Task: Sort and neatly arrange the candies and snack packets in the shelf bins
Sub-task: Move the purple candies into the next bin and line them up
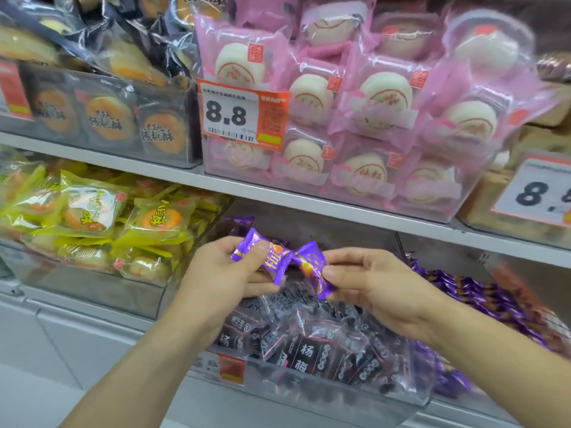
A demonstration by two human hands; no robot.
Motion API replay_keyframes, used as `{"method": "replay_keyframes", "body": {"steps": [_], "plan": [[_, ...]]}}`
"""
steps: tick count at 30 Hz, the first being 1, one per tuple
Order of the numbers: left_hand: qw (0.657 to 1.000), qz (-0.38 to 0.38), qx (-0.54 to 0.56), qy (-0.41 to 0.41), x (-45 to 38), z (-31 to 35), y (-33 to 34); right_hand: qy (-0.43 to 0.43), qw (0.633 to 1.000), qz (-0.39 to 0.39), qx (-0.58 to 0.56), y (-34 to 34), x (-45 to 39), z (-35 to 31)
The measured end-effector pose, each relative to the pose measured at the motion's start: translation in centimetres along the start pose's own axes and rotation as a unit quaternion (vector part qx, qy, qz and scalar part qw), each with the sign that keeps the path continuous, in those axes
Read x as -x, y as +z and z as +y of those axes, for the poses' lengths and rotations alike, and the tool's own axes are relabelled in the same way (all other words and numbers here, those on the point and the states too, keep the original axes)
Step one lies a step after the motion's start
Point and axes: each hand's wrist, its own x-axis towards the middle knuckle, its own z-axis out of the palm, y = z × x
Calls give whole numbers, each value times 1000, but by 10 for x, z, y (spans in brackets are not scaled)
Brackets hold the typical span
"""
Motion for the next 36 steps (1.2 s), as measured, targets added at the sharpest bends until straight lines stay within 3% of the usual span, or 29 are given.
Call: {"method": "replay_keyframes", "body": {"steps": [5, 12, 17, 24, 29, 36], "plan": [[995, -92, 5, -30, 25, 6, 36, -29, 997, 52, -46, -30, 53, 5], [980, -107, 128, -112, 33, -2, 95, -107, 983, 114, -97, -71, 91, 17], [973, -147, 119, -131, 33, -10, 133, -143, 969, 167, -110, -100, 108, 28], [967, -232, 59, -87, 48, -19, 186, -191, 958, 209, -34, -116, 116, 37], [975, -222, 10, -27, 52, -30, 206, -181, 957, 225, 9, -125, 116, 39], [975, -214, -21, 54, 53, -35, 213, -181, 965, 187, -41, -137, 122, 44]]}}
